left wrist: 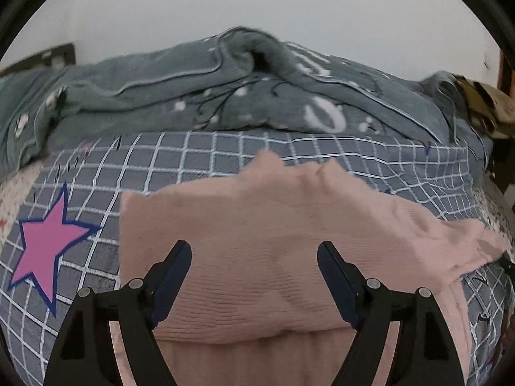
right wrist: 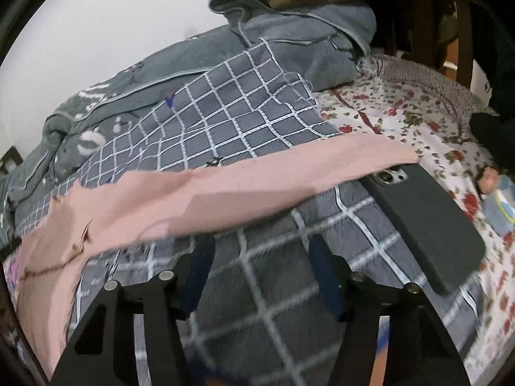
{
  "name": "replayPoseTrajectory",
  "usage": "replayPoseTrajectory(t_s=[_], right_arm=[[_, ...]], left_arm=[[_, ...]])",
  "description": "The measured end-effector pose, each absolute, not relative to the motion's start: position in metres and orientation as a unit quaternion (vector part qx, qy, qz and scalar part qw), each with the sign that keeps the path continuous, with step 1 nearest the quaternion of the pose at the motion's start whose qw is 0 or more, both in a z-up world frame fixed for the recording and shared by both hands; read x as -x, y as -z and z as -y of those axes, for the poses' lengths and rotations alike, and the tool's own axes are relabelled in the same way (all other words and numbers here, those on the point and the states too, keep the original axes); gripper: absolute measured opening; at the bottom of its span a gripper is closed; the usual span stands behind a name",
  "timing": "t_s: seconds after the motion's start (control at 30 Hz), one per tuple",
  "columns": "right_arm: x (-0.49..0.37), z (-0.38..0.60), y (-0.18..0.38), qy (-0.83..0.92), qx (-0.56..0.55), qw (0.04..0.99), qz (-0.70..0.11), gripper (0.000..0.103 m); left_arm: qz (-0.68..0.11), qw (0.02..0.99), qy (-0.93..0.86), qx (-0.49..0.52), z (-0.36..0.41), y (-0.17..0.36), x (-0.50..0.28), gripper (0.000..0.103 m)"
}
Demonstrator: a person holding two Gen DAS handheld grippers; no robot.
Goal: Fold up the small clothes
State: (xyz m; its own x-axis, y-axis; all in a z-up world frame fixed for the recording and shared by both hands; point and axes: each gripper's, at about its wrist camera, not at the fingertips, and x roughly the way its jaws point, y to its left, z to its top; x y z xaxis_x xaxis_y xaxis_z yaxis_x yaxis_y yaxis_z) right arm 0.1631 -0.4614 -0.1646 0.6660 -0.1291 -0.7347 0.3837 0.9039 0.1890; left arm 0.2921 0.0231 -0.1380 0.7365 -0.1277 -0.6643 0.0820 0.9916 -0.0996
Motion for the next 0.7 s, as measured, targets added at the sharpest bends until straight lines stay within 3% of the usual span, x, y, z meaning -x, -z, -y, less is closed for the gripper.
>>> replayPoseTrajectory(t_s=[0.27,0.33,0.37,0.4,0.43,0.7], right_arm=[[-0.192,0.494,0.173,0.183,-0.208,0.884,-0.376,0.059],[-0.194,0.498,0.173,0.194,-0.204,0.885,-0.372,0.052],[-0.195,0.499,0.172,0.201,-0.196,0.885,-0.372,0.041],[-0.197,0.500,0.172,0.205,-0.187,0.886,-0.371,0.017],[-0.199,0.498,0.170,0.211,-0.166,0.891,-0.367,0.008],[-0.206,0.460,0.123,0.230,-0.074,0.923,-0.301,0.005]], left_arm=[[-0.368,0.927,0.064,0.039,-0.026,0.160,-0.303,0.079],[-0.371,0.925,0.071,0.037,-0.022,0.163,-0.306,0.079],[-0.371,0.925,0.074,0.038,-0.022,0.164,-0.306,0.079],[-0.371,0.925,0.078,0.040,-0.022,0.163,-0.307,0.079],[-0.370,0.925,0.079,0.042,-0.023,0.162,-0.307,0.079],[-0.340,0.937,0.050,0.062,-0.065,0.137,-0.288,0.079]])
